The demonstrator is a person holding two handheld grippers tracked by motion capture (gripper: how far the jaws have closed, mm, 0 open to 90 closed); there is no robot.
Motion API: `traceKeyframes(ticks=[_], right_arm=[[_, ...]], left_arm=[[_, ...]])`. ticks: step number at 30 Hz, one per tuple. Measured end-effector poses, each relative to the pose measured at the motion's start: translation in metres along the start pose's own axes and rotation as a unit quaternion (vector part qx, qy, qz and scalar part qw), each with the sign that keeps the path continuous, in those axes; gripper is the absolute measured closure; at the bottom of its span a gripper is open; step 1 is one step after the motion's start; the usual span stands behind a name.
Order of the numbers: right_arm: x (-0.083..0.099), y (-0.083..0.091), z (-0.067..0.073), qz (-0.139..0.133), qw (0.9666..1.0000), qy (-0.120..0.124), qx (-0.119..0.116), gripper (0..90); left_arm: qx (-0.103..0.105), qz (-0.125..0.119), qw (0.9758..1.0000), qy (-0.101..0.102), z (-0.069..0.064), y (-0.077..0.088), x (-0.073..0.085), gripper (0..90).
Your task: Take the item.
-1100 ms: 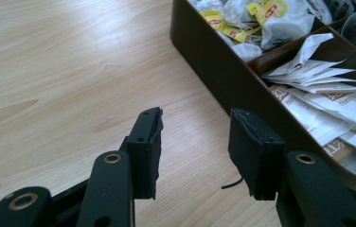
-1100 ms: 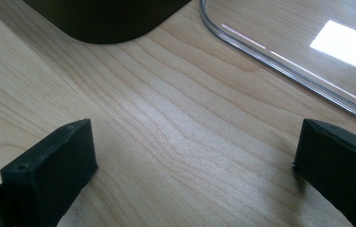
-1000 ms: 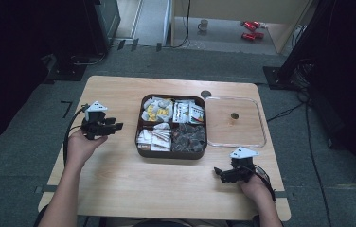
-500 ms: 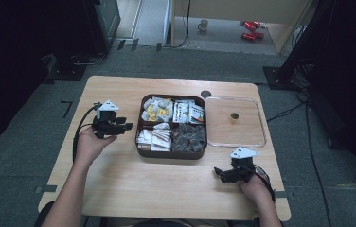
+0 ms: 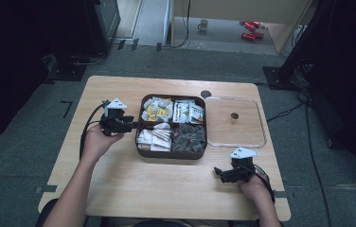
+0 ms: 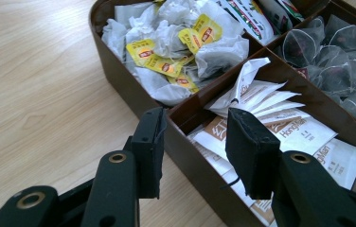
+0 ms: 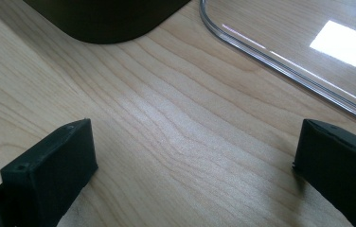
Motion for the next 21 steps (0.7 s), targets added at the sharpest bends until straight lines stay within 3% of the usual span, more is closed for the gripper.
traceKeyframes(ticks=[21], right_arm=[[0.0, 0.001, 0.0, 0.001, 1.0, -0.002, 0.004, 0.0]], left_arm=[[0.034, 0.03, 0.9988, -0.019, -0.016, -0.039, -0.007, 61.2]])
Point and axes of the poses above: each handheld gripper's, and its own axes: y roughly backward along the jaws, x roughly out of its underside, z roughly to its left, the point moved 8 cm from there along -y, roughly forward along the jaws, and after that the axes turned 12 degrees about -z, right-handed, at the moved point
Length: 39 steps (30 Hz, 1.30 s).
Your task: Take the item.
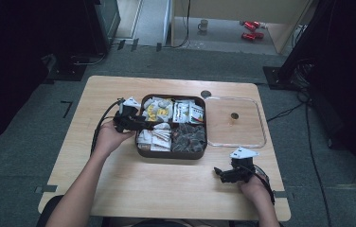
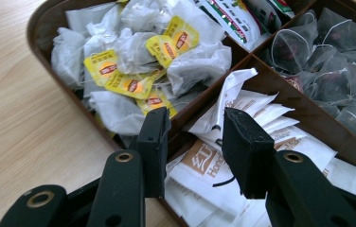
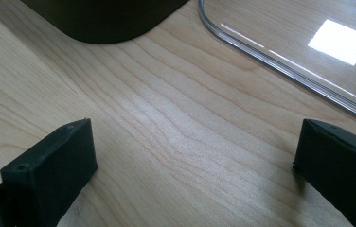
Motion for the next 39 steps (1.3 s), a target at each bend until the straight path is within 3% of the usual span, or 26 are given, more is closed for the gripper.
traceKeyframes(ticks=[11, 22, 28, 32, 34, 39], right_arm=[[0.0, 0.0, 0.0, 0.0, 1.0, 0.0, 0.001, 0.0], [0.001, 0.002, 0.001, -0.001, 1.0, -0.005, 0.008, 0.0], [0.003, 0.004, 0.002, -0.001, 0.9999, -0.006, 0.01, 0.0], [0.003, 0.005, 0.002, -0.001, 0.9999, -0.005, 0.01, 0.0], [0.003, 0.005, 0.002, -0.001, 0.9999, -0.005, 0.01, 0.0], [0.003, 0.005, 0.002, -0.001, 0.9999, -0.005, 0.01, 0.0]], left_arm=[[0.004, 0.0, 1.0, -0.002, -0.003, -0.012, 0.0, 63.8], [0.007, 0.015, 0.9997, -0.015, -0.008, -0.027, 0.006, 67.1], [0.009, 0.015, 0.9996, -0.023, -0.01, -0.03, 0.007, 72.3], [0.014, 0.03, 0.999, -0.031, -0.014, -0.033, 0.011, 75.3], [0.007, 0.028, 0.9988, -0.04, -0.014, -0.034, 0.011, 76.8], [0.012, 0.027, 0.9987, -0.041, -0.013, -0.034, 0.011, 83.5]])
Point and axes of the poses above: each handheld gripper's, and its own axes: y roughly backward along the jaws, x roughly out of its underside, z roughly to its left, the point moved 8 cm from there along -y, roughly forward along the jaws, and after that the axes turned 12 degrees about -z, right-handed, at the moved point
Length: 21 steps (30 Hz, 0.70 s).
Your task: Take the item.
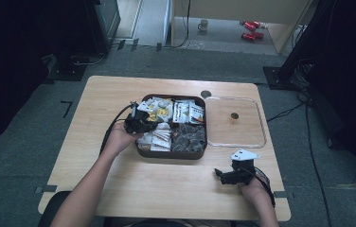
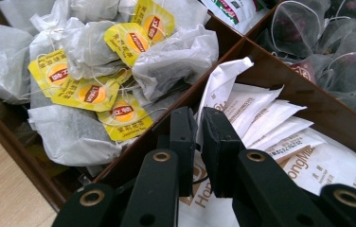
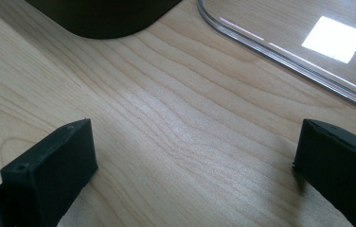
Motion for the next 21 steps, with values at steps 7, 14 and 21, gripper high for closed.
traceKeyframes(ticks=[7, 14, 21], right_arm=[[0.0, 0.0, 0.0, 0.0, 1.0, 0.001, 0.0, 0.0], [0.0, 0.0, 0.0, 0.0, 1.0, 0.0, 0.0, 0.0], [0.0, 0.0, 0.0, 0.0, 1.0, 0.0, 0.0, 0.0]], left_arm=[[0.001, 0.008, 0.9997, -0.022, -0.003, -0.002, 0.003, 89.0], [0.014, 0.003, 0.9998, -0.013, -0.004, 0.0, 0.001, 90.0], [0.017, -0.008, 0.9998, -0.005, -0.002, 0.009, -0.003, 90.0]])
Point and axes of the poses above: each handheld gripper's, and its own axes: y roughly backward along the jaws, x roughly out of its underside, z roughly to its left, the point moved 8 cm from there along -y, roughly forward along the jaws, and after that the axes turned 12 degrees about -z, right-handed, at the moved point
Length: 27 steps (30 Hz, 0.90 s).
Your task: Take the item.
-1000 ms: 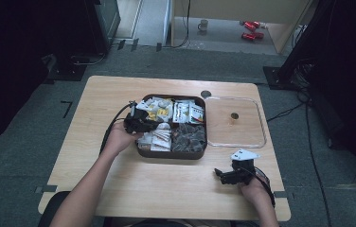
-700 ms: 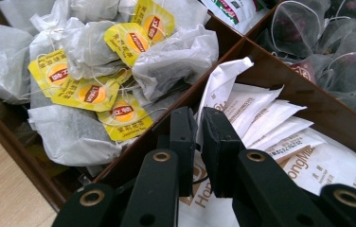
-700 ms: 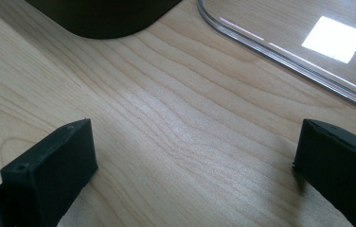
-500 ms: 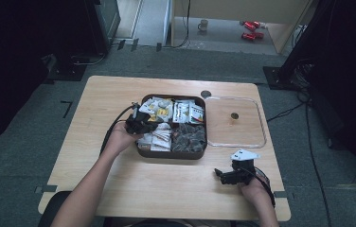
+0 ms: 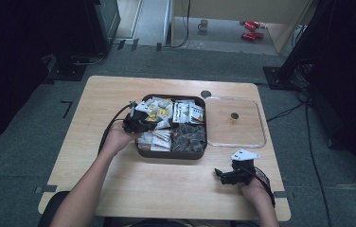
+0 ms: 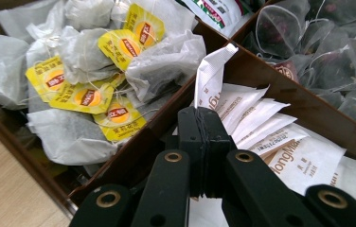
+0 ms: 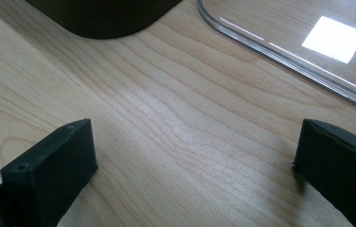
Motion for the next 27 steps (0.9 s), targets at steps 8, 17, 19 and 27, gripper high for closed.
traceKeyframes(ticks=[8, 17, 19, 27], right_arm=[[0.0, 0.0, 0.0, 0.0, 1.0, 0.0, 0.0, 0.0], [0.0, 0.0, 0.0, 0.0, 1.0, -0.001, 0.0, 0.0], [0.0, 0.0, 0.0, 0.0, 1.0, 0.0, -0.001, 0.0], [-0.001, -0.001, -0.001, 0.0, 1.0, 0.0, -0.002, 0.0]], left_arm=[[0.0, -0.019, 0.9998, 0.005, -0.001, 0.012, -0.007, 90.0], [-0.002, -0.035, 0.9993, 0.011, 0.001, 0.028, -0.012, 90.0], [-0.003, -0.037, 0.9992, 0.013, 0.002, 0.032, -0.012, 90.0], [-0.009, -0.052, 0.9983, 0.025, 0.007, 0.05, -0.014, 90.0]])
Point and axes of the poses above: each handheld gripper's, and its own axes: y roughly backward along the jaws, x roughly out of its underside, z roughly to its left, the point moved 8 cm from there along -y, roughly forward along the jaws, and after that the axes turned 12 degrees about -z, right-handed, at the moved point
